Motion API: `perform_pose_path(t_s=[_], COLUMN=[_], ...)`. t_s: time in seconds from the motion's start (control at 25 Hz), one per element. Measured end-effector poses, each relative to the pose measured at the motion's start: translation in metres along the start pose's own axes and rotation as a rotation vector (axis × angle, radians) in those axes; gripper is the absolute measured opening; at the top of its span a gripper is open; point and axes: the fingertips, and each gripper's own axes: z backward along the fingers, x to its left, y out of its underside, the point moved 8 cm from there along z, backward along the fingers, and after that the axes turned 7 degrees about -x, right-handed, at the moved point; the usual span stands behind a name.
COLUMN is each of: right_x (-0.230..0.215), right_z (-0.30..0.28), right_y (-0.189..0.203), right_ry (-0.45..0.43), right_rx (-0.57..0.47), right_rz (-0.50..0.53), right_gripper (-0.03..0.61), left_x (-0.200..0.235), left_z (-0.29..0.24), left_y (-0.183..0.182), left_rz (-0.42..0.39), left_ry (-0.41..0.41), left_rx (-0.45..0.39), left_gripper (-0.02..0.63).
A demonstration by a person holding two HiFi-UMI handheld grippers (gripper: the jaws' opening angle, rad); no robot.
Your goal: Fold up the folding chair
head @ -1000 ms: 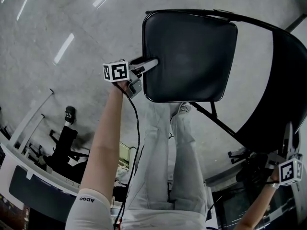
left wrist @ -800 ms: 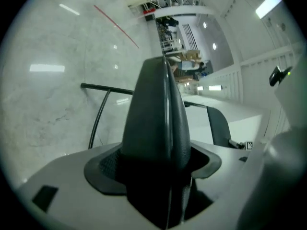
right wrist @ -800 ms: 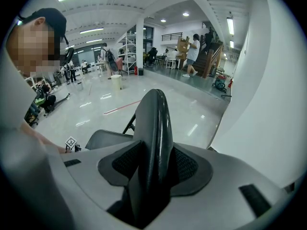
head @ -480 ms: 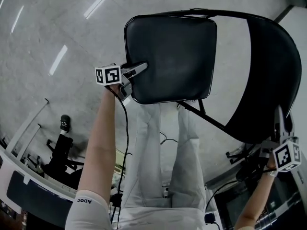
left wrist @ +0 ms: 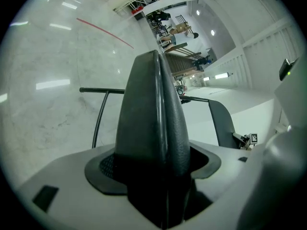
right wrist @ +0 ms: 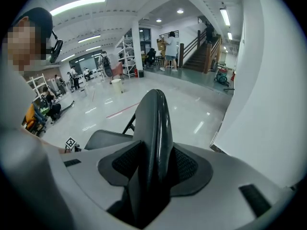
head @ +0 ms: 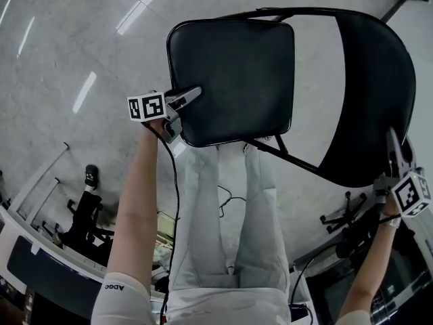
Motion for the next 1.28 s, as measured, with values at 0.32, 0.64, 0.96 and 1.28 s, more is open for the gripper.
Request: perform_pose_path(t_s=[0.32,0.64,0.96,1.28], right_x=[-0.084,-0.15,-0.2,-0.258], right_z=[0.001,-0.004,-0.012,-0.02], right_y=[0.013,0.021,0.029,0.049], right_ry=[-0.038,-0.076,-0.113,-0.109], right_rx=[-0.01,-0.002,-0.011,-0.014], right_rz=[-0.075,-0.125,-0.147,-0.166], right_gripper=[0.17,0.173,0.175,0.186], left_x=[-0.052,-0.099,-0.136,-0.173], left_z=[-0.027,-0.049,-0.066,-0.096], left_y=[0.011,0.019,0.025,0.036], left_rz=[-0.044,-0.06,-0.108,-0.139], left_ry=[-0.089,-0.148,-0.237,-0.303], left_rx=[-0.021,-0.015,-0.039,-0.03], left_gripper=[0.357,0.354,0.354,0.353])
